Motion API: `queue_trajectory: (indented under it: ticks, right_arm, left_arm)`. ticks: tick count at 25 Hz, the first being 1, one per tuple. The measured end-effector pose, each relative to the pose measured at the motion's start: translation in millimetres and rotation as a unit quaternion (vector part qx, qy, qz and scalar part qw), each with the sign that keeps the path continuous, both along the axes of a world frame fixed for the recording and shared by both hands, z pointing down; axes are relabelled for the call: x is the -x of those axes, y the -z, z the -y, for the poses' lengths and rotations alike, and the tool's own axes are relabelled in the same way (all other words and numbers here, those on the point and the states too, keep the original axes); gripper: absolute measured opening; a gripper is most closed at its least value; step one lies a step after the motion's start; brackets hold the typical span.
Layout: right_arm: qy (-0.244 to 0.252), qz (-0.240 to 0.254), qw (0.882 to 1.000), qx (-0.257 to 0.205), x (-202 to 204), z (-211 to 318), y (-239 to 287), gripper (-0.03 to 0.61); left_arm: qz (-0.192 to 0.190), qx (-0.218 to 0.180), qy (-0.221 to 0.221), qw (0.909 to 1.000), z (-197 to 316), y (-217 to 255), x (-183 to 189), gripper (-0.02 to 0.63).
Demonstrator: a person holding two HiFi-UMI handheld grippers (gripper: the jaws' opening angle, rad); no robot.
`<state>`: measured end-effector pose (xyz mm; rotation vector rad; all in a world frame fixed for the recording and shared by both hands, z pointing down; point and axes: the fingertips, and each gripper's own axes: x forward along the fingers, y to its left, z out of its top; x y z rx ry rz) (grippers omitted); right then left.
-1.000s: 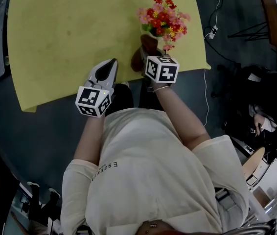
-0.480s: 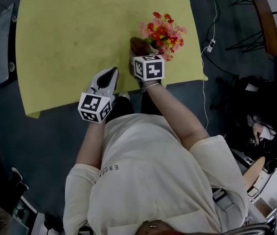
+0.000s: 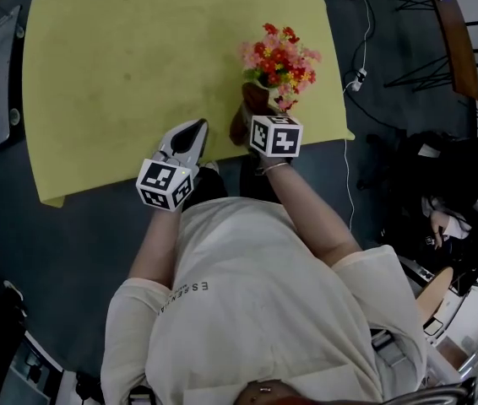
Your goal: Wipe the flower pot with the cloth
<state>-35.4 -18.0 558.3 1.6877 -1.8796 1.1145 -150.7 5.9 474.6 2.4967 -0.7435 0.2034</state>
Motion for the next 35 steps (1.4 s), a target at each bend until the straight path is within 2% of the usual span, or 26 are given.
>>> queue_trajectory:
  ticks: [5, 10, 14, 18, 20, 21, 24, 29, 32, 35]
  right_arm:
    - [0.009, -0.015, 1.000, 0.020, -25, -40, -4, 0.049]
    - [0.019, -0.026, 0.999, 0.027, -59, -69, -5, 0.049]
    - [0.018, -0.067, 0.997, 0.023, -106, -79, -1, 0.049]
    - [0.041, -0.101, 0.994, 0.009, -144, -65, 8, 0.049]
    - [0.051, -0.105, 0.993, -0.001, -158, -50, 14, 0.049]
    - [0.057, -0.106, 0.993, -0.006, -164, -42, 16, 0.049]
    - [0.072, -0.094, 0.993, -0.013, -181, -20, 18, 0.049]
    - [0.083, -0.032, 0.996, -0.007, -193, 4, 17, 0.048]
    - [0.091, -0.018, 0.996, -0.008, -197, 17, 19, 0.048]
    - [0.090, -0.002, 0.996, -0.004, -200, 23, 21, 0.048]
  left_arm:
    - [-0.006, 0.005, -0.035, 0.9994, -4, -2, -30, 0.012]
    - [-0.001, -0.010, -0.058, 0.9983, 0, -3, -53, 0.012]
    - [0.026, -0.051, -0.079, 0.9952, 5, -5, -73, 0.012]
    - [0.063, -0.107, -0.106, 0.9866, 12, -8, -97, 0.014]
    - [0.091, -0.123, -0.109, 0.9823, 19, -16, -106, 0.016]
    - [0.101, -0.122, -0.107, 0.9815, 23, -20, -111, 0.050]
    - [0.114, -0.114, -0.109, 0.9809, 34, -32, -132, 0.236]
    - [0.130, -0.159, -0.139, 0.9688, 47, -35, -156, 0.363]
    - [0.125, -0.164, -0.151, 0.9667, 55, -39, -163, 0.469]
    - [0.118, -0.166, -0.184, 0.9617, 54, -45, -172, 0.546]
